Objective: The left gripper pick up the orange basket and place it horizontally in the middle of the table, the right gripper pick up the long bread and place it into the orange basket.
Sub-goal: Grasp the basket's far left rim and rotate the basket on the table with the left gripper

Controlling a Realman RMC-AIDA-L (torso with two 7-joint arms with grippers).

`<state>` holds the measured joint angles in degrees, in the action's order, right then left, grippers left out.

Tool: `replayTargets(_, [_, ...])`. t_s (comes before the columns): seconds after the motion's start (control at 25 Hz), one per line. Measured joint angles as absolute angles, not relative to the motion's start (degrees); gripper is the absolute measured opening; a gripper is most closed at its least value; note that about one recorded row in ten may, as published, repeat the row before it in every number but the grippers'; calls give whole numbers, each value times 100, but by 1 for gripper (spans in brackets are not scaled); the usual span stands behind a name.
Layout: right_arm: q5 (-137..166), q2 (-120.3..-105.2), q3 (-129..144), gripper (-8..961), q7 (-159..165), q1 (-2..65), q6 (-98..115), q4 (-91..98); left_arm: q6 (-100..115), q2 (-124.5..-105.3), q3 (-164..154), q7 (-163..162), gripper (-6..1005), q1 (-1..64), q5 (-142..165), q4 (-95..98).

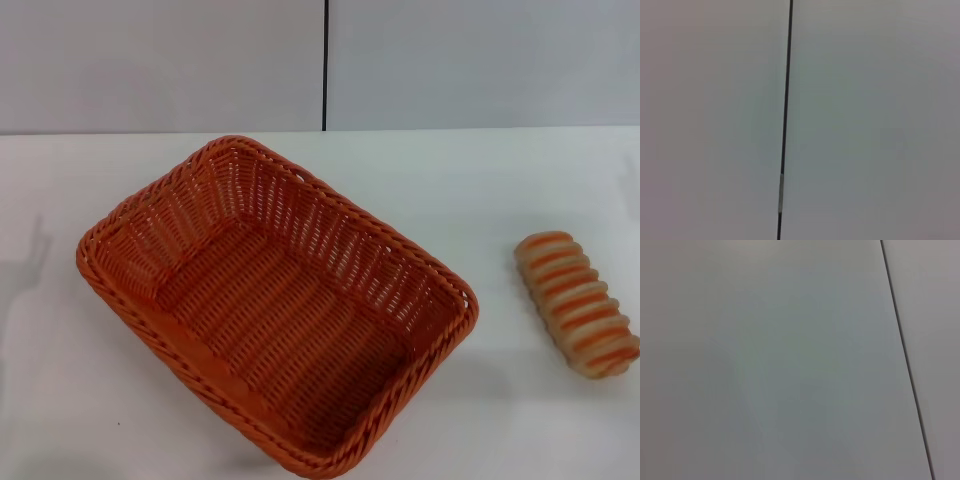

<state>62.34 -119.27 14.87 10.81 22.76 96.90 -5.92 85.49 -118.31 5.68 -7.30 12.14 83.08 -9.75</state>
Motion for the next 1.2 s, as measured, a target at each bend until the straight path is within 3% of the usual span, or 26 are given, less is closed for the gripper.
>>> replayTargets(0.64, [6241, -11934, 1495, 639, 1081, 2199, 9657, -670, 8523, -11819, 415, -758, 817, 1242, 8305, -974])
replayTargets(0.84, [6241, -11930, 1494, 639, 1081, 2172, 9698, -677, 8487, -11790, -430, -1917, 812, 1303, 8314, -146])
replayTargets(1.04, [6241, -11927, 1494, 639, 1081, 2114, 9684, -677, 8282, -11788, -1660, -4311, 807, 1317, 8314, 1712])
replayTargets(1.08, [6241, -11926, 1492, 639, 1081, 2093, 9673, -677, 8246, -11787, -2504, -5559, 806, 1233, 8337, 2864])
replayTargets(1.2, [6241, -11926, 1470, 639, 1081, 2065, 9672, -677, 8235, -11784, -2828, -6141, 803, 1189, 8416, 3458])
